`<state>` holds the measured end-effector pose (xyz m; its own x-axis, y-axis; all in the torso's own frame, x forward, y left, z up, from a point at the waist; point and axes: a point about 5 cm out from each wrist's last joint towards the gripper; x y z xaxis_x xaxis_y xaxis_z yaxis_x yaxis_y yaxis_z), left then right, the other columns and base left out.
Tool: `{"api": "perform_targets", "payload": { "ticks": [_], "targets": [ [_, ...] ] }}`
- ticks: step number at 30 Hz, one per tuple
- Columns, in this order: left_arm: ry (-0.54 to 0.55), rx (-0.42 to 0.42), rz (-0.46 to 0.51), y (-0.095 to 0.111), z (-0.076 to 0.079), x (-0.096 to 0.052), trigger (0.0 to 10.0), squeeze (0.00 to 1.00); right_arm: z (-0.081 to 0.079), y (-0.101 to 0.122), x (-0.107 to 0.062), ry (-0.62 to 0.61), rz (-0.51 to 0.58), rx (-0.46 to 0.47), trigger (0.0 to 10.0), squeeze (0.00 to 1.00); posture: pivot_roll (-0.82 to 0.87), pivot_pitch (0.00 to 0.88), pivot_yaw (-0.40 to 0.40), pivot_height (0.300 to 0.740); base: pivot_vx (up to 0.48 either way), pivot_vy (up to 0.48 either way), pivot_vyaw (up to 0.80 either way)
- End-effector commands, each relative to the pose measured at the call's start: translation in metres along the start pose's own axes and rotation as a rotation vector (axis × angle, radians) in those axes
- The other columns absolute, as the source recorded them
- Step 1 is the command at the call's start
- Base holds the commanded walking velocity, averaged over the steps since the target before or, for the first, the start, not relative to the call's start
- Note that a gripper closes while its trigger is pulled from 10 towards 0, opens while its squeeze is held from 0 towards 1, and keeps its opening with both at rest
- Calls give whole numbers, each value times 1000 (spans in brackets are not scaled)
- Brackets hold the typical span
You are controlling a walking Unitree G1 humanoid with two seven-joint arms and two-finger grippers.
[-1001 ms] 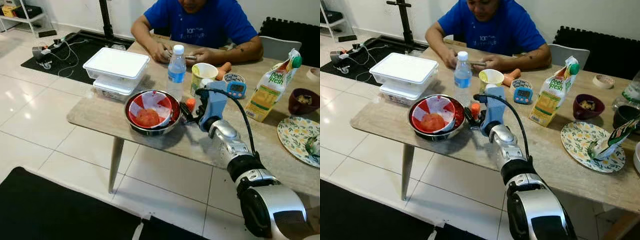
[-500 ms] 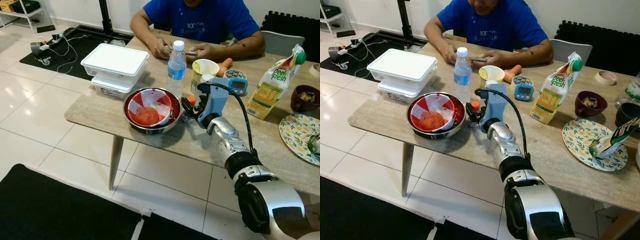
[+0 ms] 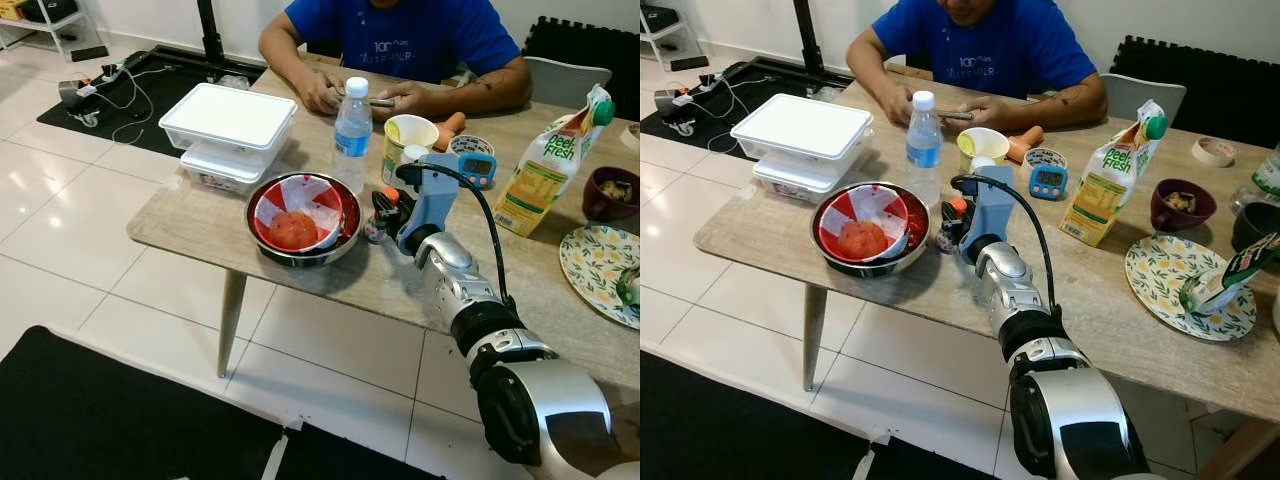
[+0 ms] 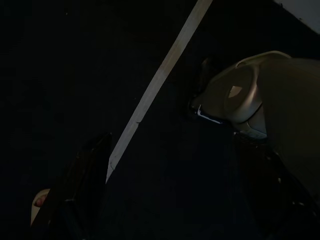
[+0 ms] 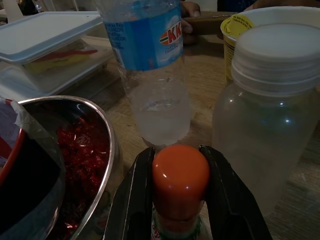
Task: Restocking fridge
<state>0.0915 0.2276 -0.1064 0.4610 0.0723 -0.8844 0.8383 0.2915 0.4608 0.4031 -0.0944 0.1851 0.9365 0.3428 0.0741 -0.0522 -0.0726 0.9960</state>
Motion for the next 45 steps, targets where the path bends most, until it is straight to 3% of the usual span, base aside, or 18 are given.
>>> {"api": "perform_targets", "payload": {
  "ticks": [1,2,5,11,14,17,19,21,24,27,35,36,37,40,41,43,45],
  "targets": [
    [-9,-6,-28,-8,5,0,10000,0,1,5,1,28,32,26,0,0,-4,165,-78,740,0,0,0],
    [-9,-6,-28,-8,5,0,10000,0,1,5,1,28,32,26,0,0,-4,165,-78,740,0,0,0],
    [-12,-8,-14,-2,8,2,10000,0,-1,18,-1,176,133,91,0,0,-6,151,-75,740,0,0,0],
    [-15,-18,-6,2,10,3,10000,0,4,29,-9,305,216,85,0,0,-8,137,-74,740,0,0,0],
    [-23,-20,-11,3,13,4,10000,0,16,36,-28,456,276,33,0,0,-14,124,-72,740,0,0,0],
    [-24,-19,-12,3,13,4,10000,0,21,38,-35,494,283,6,0,0,-17,119,-70,740,0,0,0],
    [-29,-15,-15,4,14,4,10000,0,29,40,-50,580,271,-68,0,0,-21,117,-67,740,0,0,0],
    [-29,-15,-15,4,14,4,10000,0,29,40,-50,580,271,-68,0,0,-21,117,-67,740,0,0,0],
    [-32,-10,-16,5,15,5,10000,0,30,42,-64,681,257,-96,0,0,-24,108,-61,740,0,0,0],
    [-32,0,-19,7,16,5,10000,0,13,31,-97,972,174,-37,0,0,-32,107,-57,740,0,0,0],
    [-34,20,-31,6,17,6,10000,0,-10,8,-119,1127,71,58,0,0,-35,109,-51,740,0,0,0],
    [-35,25,-34,6,17,6,10000,0,-16,-2,-125,1156,25,65,3412,0,-34,110,-50,740,0,0,0],
    [-35,28,-36,6,17,6,10000,0,-19,-15,-130,1169,-41,56,10000,0,-34,109,-50,740,0,0,0],
    [-34,32,-39,6,17,6,10000,0,-16,-54,-142,1134,-236,1,10000,0,-35,108,-51,740,0,0,0],
    [-34,32,-39,6,17,6,10000,0,-16,-54,-142,1134,-236,1,10000,0,-35,108,-51,740,0,0,0],
    [-32,34,-40,6,16,6,10000,0,-6,-81,-150,1047,-344,12,10000,0,-34,108,-52,740,0,0,0],
    [-31,35,-41,6,16,6,10000,0,-1,-93,-154,1002,-389,19,10000,0,-34,106,-52,740,0,0,0]
  ]
}}
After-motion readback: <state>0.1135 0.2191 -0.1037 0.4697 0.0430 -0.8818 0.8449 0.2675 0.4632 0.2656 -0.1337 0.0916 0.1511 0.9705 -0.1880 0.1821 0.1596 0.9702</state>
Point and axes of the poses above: a point about 5 cm out from each wrist's last joint towards the gripper, its own x axis pointing out of the wrist towards the gripper, its own y axis along the axis of the wrist's last joint, z = x × y, and after that the axes turned 5 degrees about -x, right-handed
